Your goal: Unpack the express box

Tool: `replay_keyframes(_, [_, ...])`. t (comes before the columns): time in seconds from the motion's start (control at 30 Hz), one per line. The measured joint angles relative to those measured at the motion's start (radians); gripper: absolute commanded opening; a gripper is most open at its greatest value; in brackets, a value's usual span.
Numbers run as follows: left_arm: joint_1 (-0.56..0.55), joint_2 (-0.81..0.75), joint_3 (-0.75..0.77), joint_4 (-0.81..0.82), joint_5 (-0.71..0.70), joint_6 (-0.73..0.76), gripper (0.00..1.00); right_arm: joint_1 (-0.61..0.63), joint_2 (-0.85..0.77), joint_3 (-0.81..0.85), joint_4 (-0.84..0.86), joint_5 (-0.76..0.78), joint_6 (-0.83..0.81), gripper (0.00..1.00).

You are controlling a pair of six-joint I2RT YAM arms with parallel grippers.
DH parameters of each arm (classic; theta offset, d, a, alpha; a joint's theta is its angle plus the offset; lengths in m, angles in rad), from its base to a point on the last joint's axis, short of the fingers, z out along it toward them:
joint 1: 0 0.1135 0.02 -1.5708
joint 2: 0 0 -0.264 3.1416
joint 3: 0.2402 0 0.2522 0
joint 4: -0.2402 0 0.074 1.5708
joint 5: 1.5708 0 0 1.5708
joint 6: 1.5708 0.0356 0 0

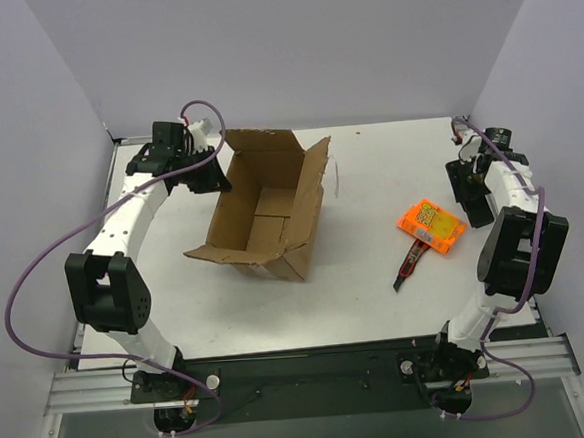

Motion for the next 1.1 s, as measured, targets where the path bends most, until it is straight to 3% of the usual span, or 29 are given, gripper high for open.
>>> replay_keyframes(0.1, [-0.004,-0.002,-0.003,0.0,-0.001,0.001,0.0,-0.001,0.007,-0.026,0.012,0.023,0.029,0.0])
replay_keyframes(0.13, [-0.005,-0.002,-0.003,0.0,-0.002,0.001,0.0,-0.001,0.011,-0.031,0.013,0.032,0.037,0.18])
replay_keyframes(0.23, [-0.005,-0.002,-0.003,0.0,-0.002,0.0,0.0,0.001,0.03,-0.04,0.017,0.058,0.056,0.52])
replay_keyframes(0.27, [-0.005,-0.002,-0.002,0.001,-0.002,0.0,0.0,0.001,0.035,-0.04,0.018,0.066,0.06,0.55])
replay_keyframes(0.4, [-0.005,-0.002,0.002,0.0,-0.002,0.0,0.0,0.001,0.038,-0.04,0.025,0.093,0.077,0.6])
replay_keyframes(0.53, [-0.005,-0.001,0.019,0.001,-0.002,-0.002,0.0,0.001,0.038,-0.04,0.035,0.106,0.087,0.77])
replay_keyframes(0.67, [-0.005,-0.001,0.026,0.013,-0.001,-0.003,0.0,0.001,0.037,-0.04,0.042,0.111,0.085,0.82])
replay_keyframes(0.77, [-0.005,0.001,0.026,0.014,-0.001,-0.009,0.0,0.001,0.027,-0.045,0.044,0.112,0.086,0.9])
replay_keyframes(0.8, [-0.005,0.001,0.026,0.014,-0.001,-0.009,0.0,0.001,0.02,-0.045,0.043,0.112,0.086,0.97])
replay_keyframes(0.97, [-0.009,0.031,0.078,0.006,-0.001,0.006,0.0,0.032,-0.063,-0.045,0.038,0.154,0.078,0.98])
replay_keyframes(1.1, [-0.021,0.113,0.214,-0.022,0.042,0.098,0.0,0.133,-0.191,-0.045,0.037,0.196,0.048,0.99])
